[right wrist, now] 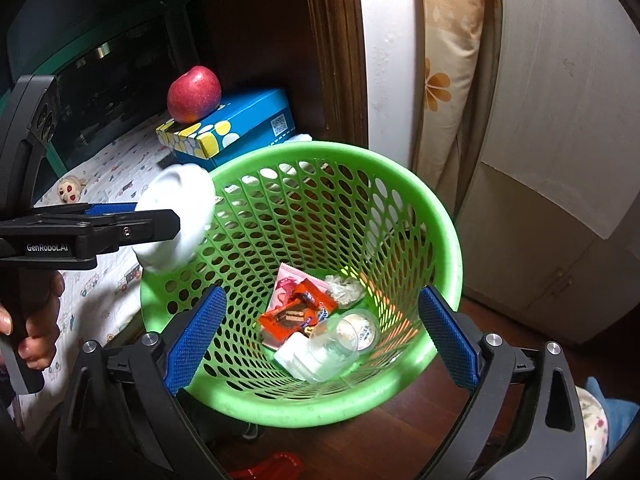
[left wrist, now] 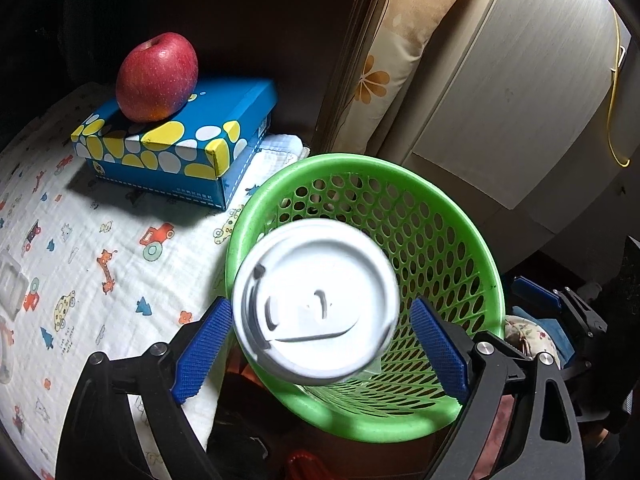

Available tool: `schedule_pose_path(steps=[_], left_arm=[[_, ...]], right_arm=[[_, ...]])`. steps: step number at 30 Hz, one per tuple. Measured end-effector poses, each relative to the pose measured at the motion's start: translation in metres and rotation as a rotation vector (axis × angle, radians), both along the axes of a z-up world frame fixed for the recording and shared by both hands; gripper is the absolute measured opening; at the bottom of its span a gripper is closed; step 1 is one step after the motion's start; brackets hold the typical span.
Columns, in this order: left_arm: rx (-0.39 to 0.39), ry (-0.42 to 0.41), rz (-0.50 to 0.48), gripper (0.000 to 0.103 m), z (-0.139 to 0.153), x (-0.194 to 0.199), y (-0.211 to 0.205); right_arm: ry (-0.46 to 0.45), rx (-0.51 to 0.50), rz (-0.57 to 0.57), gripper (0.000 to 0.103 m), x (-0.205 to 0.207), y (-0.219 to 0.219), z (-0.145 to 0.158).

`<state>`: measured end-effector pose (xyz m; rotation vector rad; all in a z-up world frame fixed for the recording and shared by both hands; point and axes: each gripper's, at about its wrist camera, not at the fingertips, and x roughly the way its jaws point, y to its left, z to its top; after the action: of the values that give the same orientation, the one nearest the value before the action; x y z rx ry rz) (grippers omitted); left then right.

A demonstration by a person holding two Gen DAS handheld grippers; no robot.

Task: Collect trash
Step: 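Open the left gripper over the basket to drop the white lid, then move both tools back over the bed toward the strawberry-labeled tub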

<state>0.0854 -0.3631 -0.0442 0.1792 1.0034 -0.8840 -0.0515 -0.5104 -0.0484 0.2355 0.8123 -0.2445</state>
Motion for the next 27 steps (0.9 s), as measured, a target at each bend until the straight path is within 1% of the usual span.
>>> schedule_pose_path(steps=[5, 10, 20, 27], left_arm=[[-0.004, 0.003, 0.006, 0.089, 0.000, 0.001, 0.004], [-0.003, -0.004, 0.029, 0.090, 0.001, 0.002, 0.017], [0.010, -0.051, 0.103, 0.092, 0.010, 0.006, 0.057], [0.027, -0.091, 0.170, 0.093, 0.015, 0.015, 0.091]], right_arm=[[0.001, 0.008, -0.004, 0.096, -0.002, 0.000, -0.001], [-0.004, 0.009, 0.000, 0.096, -0.003, 0.004, -0.001], [-0.010, 0.011, 0.027, 0.096, 0.005, 0.018, 0.002], [-0.015, 0.004, 0.072, 0.096, 0.018, 0.036, 0.006]])
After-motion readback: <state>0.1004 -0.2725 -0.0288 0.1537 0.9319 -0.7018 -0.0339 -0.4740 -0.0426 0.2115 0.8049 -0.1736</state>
